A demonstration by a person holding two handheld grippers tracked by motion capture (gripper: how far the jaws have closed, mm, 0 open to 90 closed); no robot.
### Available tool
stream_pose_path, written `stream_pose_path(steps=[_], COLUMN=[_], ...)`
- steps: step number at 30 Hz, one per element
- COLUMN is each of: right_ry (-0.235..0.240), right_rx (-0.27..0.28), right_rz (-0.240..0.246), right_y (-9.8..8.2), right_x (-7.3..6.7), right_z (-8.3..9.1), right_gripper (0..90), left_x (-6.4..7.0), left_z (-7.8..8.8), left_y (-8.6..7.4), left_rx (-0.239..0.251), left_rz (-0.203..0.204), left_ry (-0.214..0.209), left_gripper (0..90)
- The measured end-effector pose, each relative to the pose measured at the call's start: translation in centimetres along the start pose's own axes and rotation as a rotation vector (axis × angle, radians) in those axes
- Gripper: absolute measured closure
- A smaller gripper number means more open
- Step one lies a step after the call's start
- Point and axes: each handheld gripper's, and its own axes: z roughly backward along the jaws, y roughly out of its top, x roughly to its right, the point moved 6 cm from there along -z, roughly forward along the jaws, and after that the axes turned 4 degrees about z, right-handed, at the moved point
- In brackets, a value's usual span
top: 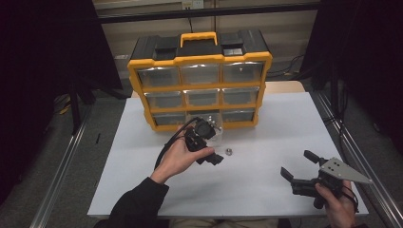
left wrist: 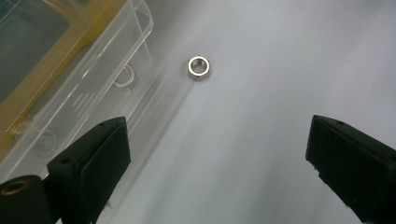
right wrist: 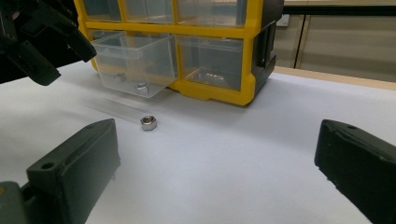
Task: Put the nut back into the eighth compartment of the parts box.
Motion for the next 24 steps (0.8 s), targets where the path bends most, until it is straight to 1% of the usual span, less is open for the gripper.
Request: stream_pose_path(steps=[1, 2, 3, 4, 5, 6, 7, 8, 9, 10, 11, 13, 14, 16, 17, 19, 20, 21, 22, 23, 24], right_ry=[0.000, 0.000, 0.001, 0.001, 0.001, -0.001, 0.001, -0.001, -0.001, -0.002, -0.002, -0.001, 0.000, 0.000, 0.000, 0.000, 0.000, 0.000, 0.000, 0.000, -0.001], right_rx=[0.000, 0.000, 0.000, 0.000, 0.000, 0.001, 0.000, 0.001, 0.001, 0.001, 0.002, 0.001, 0.000, 0.002, 0.002, 0.002, 0.002, 0.002, 0.002, 0.002, 0.002], right_rz=[0.000, 0.001, 0.001, 0.001, 0.001, 0.001, 0.001, 0.001, 0.002, 0.002, 0.001, 0.001, 0.001, 0.000, 0.001, 0.001, 0.001, 0.002, 0.001, 0.000, 0.002], right_y=[0.0, 0.0, 0.0, 0.0, 0.0, 0.0, 0.0, 0.0, 0.0, 0.0, 0.0, 0.0, 0.0, 0.0, 0.0, 0.0, 0.0, 0.0, 0.0, 0.0, 0.0], right_x=[0.0, 0.0, 0.0, 0.0, 0.0, 0.0, 0.0, 0.0, 0.0, 0.0, 0.0, 0.0, 0.0, 0.0, 0.0, 0.0, 0.0, 0.0, 0.0, 0.0, 0.0], right_z=[0.0, 0.0, 0.0, 0.0, 0.0, 0.0, 0.0, 0.0, 0.0, 0.0, 0.0, 0.0, 0.0, 0.0, 0.0, 0.0, 0.0, 0.0, 0.0, 0.0, 0.0], right_gripper=[0.0, 0.0, 0.0, 0.0, 0.0, 0.0, 0.0, 0.0, 0.0, 0.0, 0.0, 0.0, 0.0, 0.0, 0.0, 0.0, 0.0, 0.0, 0.0, 0.0, 0.0], left_x=[0.2, 0.3, 0.5, 0.5, 0.7, 0.9, 0.9, 1.0, 1.1, 1.2, 1.2, 1.4, 1.5, 1.5, 1.6, 1.5, 1.6, 1.5, 1.6, 1.6, 1.6], left_z=[-0.2, -0.2, -0.4, -0.4, -0.6, -0.7, -0.8, -1.0, -1.1, -1.3, -1.4, -1.6, -1.8, -2.1, -2.2, -2.5, -2.6, -2.8, -3.0, -3.2, -3.3], left_y=[0.0, 0.0, 0.1, 0.1, 0.1, 0.2, 0.2, 0.3, 0.3, 0.3, 0.3, 0.3, 0.2, 0.2, 0.2, 0.2, 0.1, 0.2, 0.2, 0.2, 0.2], left_rx=[0.003, -0.004, 0.000, -0.009, -0.003, -0.003, -0.005, -0.009, -0.017, -0.010, -0.017, -0.026, -0.031, -0.038, -0.039, -0.056, -0.059, -0.058, -0.065, -0.072, -0.080], left_rz=[0.001, -0.002, 0.004, -0.007, 0.000, -0.001, -0.014, -0.009, -0.015, -0.007, -0.014, -0.013, -0.017, -0.010, -0.005, -0.015, 0.000, -0.004, 0.003, -0.002, 0.004], left_ry=[-0.010, -0.020, -0.024, -0.022, -0.040, -0.050, -0.044, -0.039, -0.047, -0.050, -0.047, -0.057, -0.056, -0.052, -0.059, -0.048, -0.050, -0.043, -0.049, -0.044, -0.040], left_gripper=[6.2, 6.2, 6.4, 6.7, 6.7, 6.7, 6.8, 6.8, 7.0, 7.3, 7.2, 7.2, 7.3, 7.0, 7.1, 7.6, 7.7, 9.5, 13.2, 15.0, 15.9])
